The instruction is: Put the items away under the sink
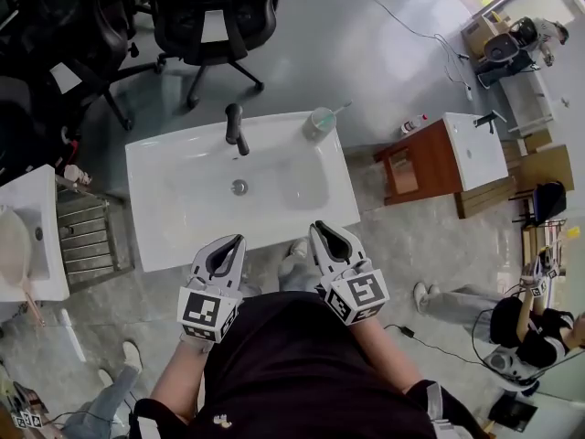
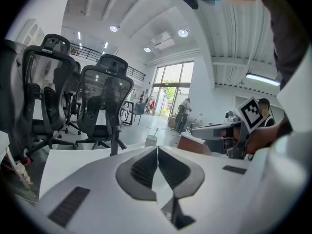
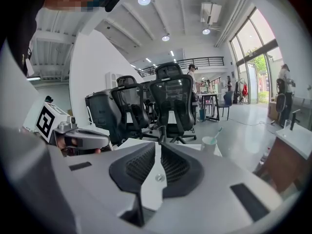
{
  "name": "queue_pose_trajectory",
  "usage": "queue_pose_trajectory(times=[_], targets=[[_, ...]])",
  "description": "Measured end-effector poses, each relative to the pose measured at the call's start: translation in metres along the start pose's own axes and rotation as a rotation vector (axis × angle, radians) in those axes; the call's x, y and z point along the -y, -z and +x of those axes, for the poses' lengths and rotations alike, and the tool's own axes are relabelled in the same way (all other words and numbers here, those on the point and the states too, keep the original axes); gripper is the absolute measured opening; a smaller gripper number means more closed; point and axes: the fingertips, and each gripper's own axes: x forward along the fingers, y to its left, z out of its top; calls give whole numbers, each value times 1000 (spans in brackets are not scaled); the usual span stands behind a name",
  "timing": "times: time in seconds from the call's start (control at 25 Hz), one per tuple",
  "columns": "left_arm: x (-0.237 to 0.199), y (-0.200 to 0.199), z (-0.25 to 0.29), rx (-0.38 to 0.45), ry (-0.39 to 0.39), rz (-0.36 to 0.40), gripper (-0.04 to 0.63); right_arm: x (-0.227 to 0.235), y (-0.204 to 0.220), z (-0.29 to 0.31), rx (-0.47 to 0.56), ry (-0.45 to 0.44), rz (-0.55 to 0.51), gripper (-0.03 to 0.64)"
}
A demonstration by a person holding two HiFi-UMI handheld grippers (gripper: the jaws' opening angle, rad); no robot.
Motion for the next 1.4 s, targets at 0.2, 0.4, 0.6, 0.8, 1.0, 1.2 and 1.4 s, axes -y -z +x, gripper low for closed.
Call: queue_pose_trajectory(times=[0.2, 0.4, 0.6, 0.8, 1.0, 1.2, 1.4], targets=[[-5, -4, 12, -6, -50, -2, 22, 19, -6, 15, 8, -31, 11, 54], [1, -11, 35, -8, -102, -6, 22, 44, -11, 33, 5, -91, 36, 54], [14, -19, 68, -20, -160, -12, 23, 76, -20, 44, 13, -161, 47, 54], [35, -27, 106, -30, -210, -11, 23, 119, -24, 49, 11, -210, 72, 54], [56, -29, 144, -51, -254, -28, 23, 158, -23, 53, 4, -262, 89, 54], [69, -22, 165, -88, -291, -22, 23, 183, -19, 56, -6, -300, 109, 54], [71, -14, 182, -131, -296, -20, 23, 203, -14, 60, -24, -292, 121, 54]])
